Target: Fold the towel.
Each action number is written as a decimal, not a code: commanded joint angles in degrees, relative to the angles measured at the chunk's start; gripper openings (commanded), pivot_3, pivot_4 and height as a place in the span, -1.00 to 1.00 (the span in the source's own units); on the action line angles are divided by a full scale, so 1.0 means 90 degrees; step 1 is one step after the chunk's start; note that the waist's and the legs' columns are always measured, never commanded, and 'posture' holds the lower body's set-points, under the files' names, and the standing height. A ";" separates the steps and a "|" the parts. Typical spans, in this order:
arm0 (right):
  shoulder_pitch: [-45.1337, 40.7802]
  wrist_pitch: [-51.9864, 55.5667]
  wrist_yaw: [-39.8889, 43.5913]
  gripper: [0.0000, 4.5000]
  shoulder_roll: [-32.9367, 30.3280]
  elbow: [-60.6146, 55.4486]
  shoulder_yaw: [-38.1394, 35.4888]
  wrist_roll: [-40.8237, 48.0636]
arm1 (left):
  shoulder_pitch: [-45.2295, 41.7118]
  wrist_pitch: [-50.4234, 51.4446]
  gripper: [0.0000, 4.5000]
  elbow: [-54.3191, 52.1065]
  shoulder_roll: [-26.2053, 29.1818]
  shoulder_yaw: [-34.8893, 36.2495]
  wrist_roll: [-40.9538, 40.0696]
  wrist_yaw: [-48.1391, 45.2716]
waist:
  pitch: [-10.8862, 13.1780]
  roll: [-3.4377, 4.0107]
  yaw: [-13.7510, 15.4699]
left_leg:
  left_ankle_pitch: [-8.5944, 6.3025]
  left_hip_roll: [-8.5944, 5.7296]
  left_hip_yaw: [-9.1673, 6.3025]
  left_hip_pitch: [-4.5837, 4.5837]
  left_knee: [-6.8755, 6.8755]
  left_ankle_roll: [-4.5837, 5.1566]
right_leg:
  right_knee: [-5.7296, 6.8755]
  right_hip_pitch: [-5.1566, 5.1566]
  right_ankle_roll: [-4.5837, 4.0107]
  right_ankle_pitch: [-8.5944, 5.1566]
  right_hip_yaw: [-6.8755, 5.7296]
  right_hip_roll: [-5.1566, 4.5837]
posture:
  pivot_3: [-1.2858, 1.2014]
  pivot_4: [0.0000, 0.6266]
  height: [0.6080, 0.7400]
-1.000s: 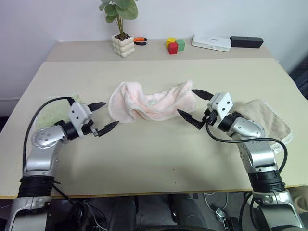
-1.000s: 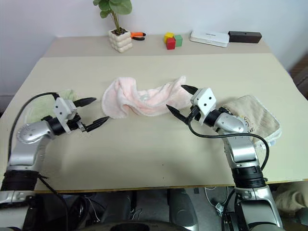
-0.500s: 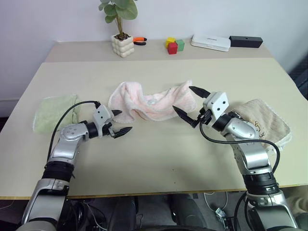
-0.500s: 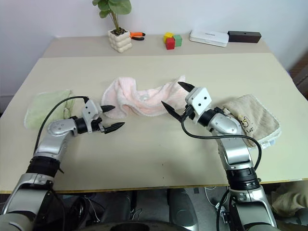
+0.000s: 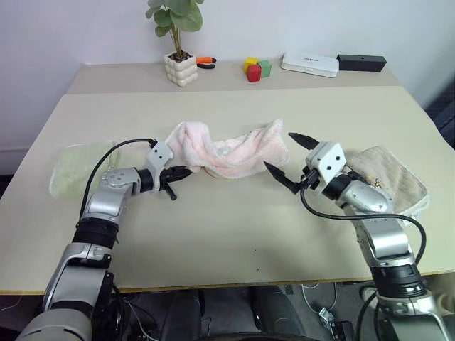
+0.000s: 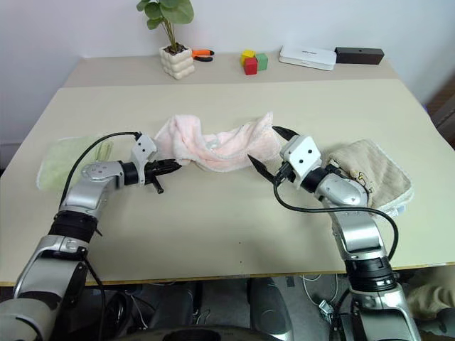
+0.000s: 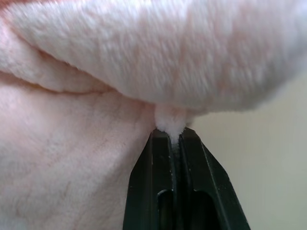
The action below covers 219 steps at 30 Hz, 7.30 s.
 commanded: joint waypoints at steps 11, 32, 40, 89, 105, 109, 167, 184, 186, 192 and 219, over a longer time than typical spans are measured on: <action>-0.1223 -0.0609 0.0275 1.00 -0.0080 0.2127 0.0917 -0.1264 | 0.0830 0.1016 -0.98 -0.2470 0.0403 0.0854 -0.0871 0.0260 | 0.0011 -0.0003 0.0004 | 0.0000 0.0001 -0.0001 -0.0010 -0.0001 0.0000 | -0.0002 -0.0011 -0.0001 0.0000 -0.0001 -0.0001 | 0.03 -0.52 1.00; -0.2500 -0.0244 -0.0191 -0.97 0.0229 0.4071 0.1399 -0.2308 | 0.1452 0.1198 -1.00 -0.3189 0.0612 0.1219 -0.1359 0.0633 | 0.0001 -0.0022 0.0036 | 0.0003 -0.0001 -0.0003 0.0002 0.0006 -0.0005 | -0.0002 0.0007 -0.0003 0.0003 -0.0003 -0.0007 | 0.03 -0.52 1.00; -0.1356 0.0082 0.1797 -0.97 -0.1366 0.1397 0.0644 -0.1026 | 0.2131 0.0409 -1.00 -0.3041 0.1512 0.1922 -0.1731 -0.0495 | 0.0016 -0.0006 0.0007 | 0.0002 0.0000 -0.0001 -0.0019 -0.0009 -0.0003 | -0.0011 -0.0019 -0.0003 0.0001 -0.0005 -0.0009 | 0.03 -0.52 1.00; 0.0316 -0.1959 0.2382 -0.97 -0.2680 0.0974 -0.0046 -0.0264 | 0.1209 -0.2901 -1.00 -0.0642 0.2537 0.1194 -0.1234 -0.2274 | 0.0030 -0.0014 -0.0086 | 0.0006 0.0002 0.0008 -0.0105 0.0088 -0.0008 | 0.0090 -0.0109 0.0002 0.0006 -0.0007 -0.0006 | 0.03 -0.52 1.00; 0.1153 -0.1783 0.3221 -0.97 -0.3071 0.0665 -0.0563 0.0568 | 0.3195 -0.1202 -1.00 -0.2684 0.3035 0.2060 -0.1866 -0.2032 | 0.0030 -0.0014 0.0011 | -0.0001 0.0007 0.0013 -0.0085 0.0093 0.0003 | 0.0082 -0.0090 -0.0022 -0.0009 -0.0006 -0.0003 | 0.03 -0.52 1.00; 0.0436 -0.2011 0.3166 -0.97 -0.2828 0.1155 -0.0292 0.0322 | 0.2292 -0.1266 -1.00 -0.2146 0.2730 0.1792 -0.1697 -0.1753 | 0.0031 -0.0017 0.0033 | -0.0002 0.0006 0.0014 -0.0059 0.0094 0.0002 | 0.0069 -0.0056 -0.0021 -0.0009 -0.0008 -0.0003 | 0.03 -0.52 1.00; 0.0111 -0.0740 0.4040 -0.97 -0.3369 0.0174 -0.0292 0.0739 | 0.2048 -0.1773 -1.00 -0.1716 0.3004 0.1167 -0.1317 -0.2641 | 0.0034 -0.0011 0.0022 | -0.0010 0.0007 0.0018 -0.0019 0.0081 0.0013 | 0.0072 -0.0028 -0.0027 -0.0017 -0.0004 -0.0006 | 0.03 -0.52 1.00; -0.2538 -0.1728 0.3934 -0.97 -0.2026 0.3111 0.1141 -0.0856 | -0.0083 -0.2652 -1.00 0.1270 0.1515 0.0437 -0.0220 -0.1999 | 0.0034 -0.0012 0.0013 | -0.0010 0.0006 0.0019 -0.0026 0.0083 0.0014 | 0.0070 -0.0035 -0.0008 -0.0006 -0.0006 -0.0001 | 0.03 -0.52 1.00; -0.2721 -0.1911 0.3882 -0.97 -0.1889 0.3450 0.1199 -0.0952 | -0.0244 -0.2735 -1.00 0.1519 0.1430 0.0428 -0.0149 -0.1969 | 0.0034 -0.0012 0.0005 | -0.0010 0.0006 0.0017 -0.0026 0.0083 0.0014 | 0.0072 -0.0035 -0.0009 -0.0006 -0.0006 -0.0001 | 0.03 -0.52 1.00; -0.3149 -0.2306 0.3736 -0.97 -0.1622 0.4314 0.1268 -0.1262 | -0.0874 -0.3094 -1.00 0.2346 0.1189 0.0432 0.0097 -0.1749 | 0.0034 -0.0012 0.0010 | -0.0010 0.0005 0.0016 -0.0026 0.0083 0.0014 | 0.0074 -0.0035 -0.0008 -0.0006 -0.0006 -0.0001 | 0.03 -0.52 1.00; -0.3895 -0.3870 0.1219 0.98 -0.1085 0.5974 0.1254 -0.2554 | -0.1877 -0.4067 0.99 0.4220 0.0650 0.0659 0.0799 0.0071 | 0.0034 -0.0012 -0.0006 | -0.0009 0.0002 0.0013 -0.0025 0.0081 0.0013 | 0.0078 -0.0036 -0.0007 -0.0005 -0.0007 -0.0003 | 0.03 -0.52 1.00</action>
